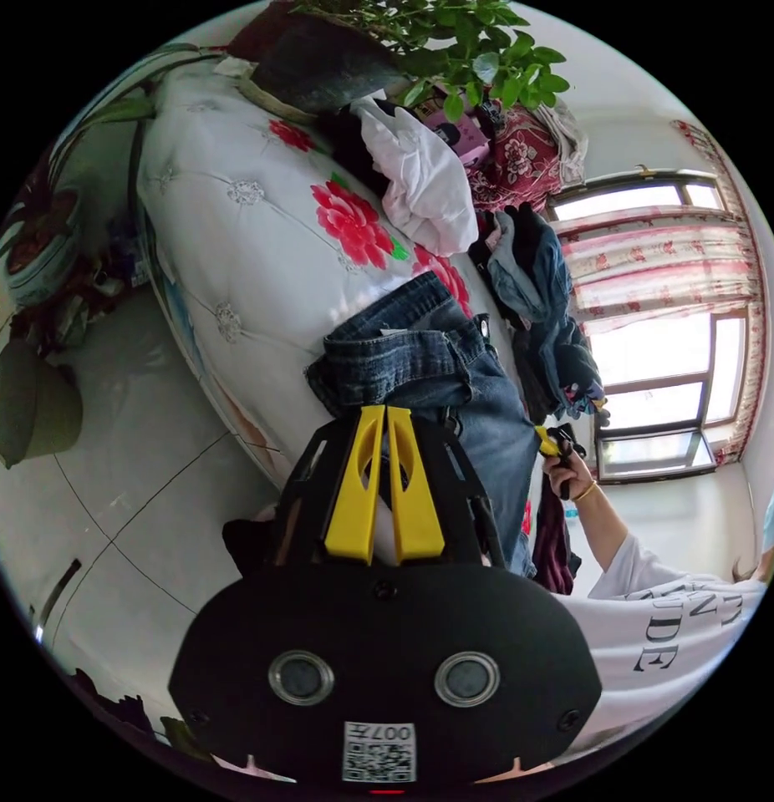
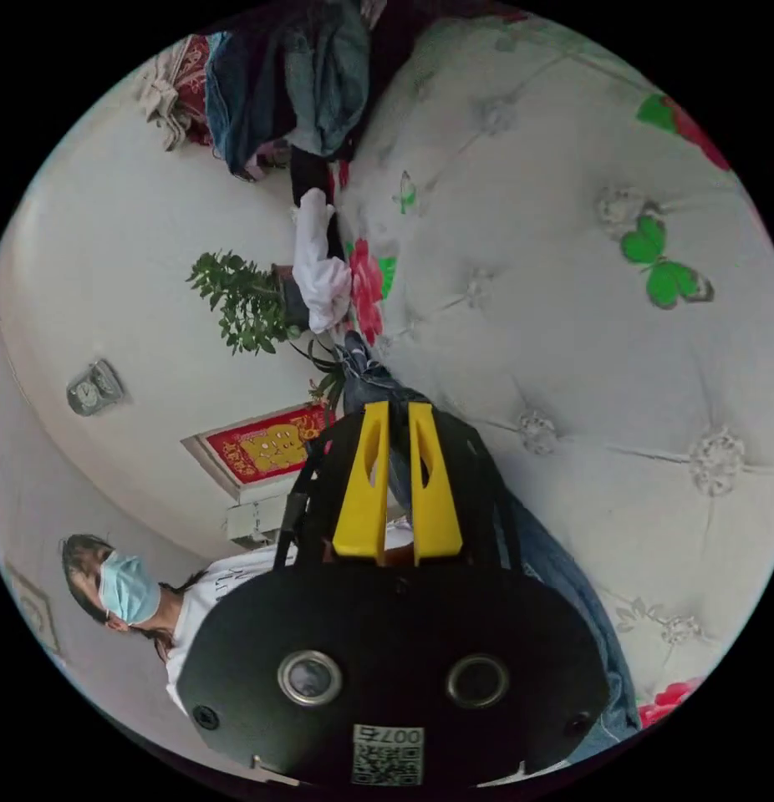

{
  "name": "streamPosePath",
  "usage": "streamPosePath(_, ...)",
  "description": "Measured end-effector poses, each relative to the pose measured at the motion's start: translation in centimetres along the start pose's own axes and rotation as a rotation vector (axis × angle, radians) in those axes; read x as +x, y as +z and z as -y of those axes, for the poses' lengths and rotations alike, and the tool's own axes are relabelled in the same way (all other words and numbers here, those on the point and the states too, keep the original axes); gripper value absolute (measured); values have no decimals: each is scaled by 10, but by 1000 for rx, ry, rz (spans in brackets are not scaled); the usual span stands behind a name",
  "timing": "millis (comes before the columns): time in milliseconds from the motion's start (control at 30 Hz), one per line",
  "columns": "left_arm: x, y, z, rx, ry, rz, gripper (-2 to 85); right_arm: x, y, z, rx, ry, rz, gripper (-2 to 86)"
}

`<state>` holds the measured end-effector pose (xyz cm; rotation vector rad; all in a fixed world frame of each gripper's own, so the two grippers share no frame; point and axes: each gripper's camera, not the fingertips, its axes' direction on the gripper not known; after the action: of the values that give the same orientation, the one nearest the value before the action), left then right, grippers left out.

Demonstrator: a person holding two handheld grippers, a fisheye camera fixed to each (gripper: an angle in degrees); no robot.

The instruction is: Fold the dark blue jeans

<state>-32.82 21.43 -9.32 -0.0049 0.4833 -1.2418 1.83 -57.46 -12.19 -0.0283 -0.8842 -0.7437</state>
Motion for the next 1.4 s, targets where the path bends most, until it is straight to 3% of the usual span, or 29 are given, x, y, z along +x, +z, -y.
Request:
streamPosePath(100,0,6,3,1,-22,8,-10,3,-42,-26,220,-28,1,7)
streamPosePath(200,3,11,6,4,-21,18,-10,-3,-40,-48,174,-106,-67,18)
streamPosePath(367,5,11,6,-1,6,56,-8,-14,-2,-102,115,-195,-440,19)
streamPosePath(467,6,10,7,5,2,57,-5,-24,-36,-148,402,-141,-716,21)
streamPosePath(500,7,10,6,6,5,59,-2,-25,-45,-161,457,-139,-725,24)
streamPosePath(633,7,9,3,22,-5,30,35,-13,-100,-273,629,-143,-563,47)
streamPosePath(733,5,9,2,29,-16,1,50,10,-125,-392,768,-65,-577,66)
streamPosePath(933,6,30,16,3,-26,22,39,71,-159,-670,1231,427,-696,103)
streamPosePath(1033,10,44,24,-16,-23,61,39,102,-155,-768,1431,626,-587,111)
streamPosePath(1167,8,43,25,4,-39,33,47,130,-131,-814,1614,629,-389,110)
streamPosePath(1400,1,17,19,24,-57,15,63,126,-104,-810,1770,693,-289,47)
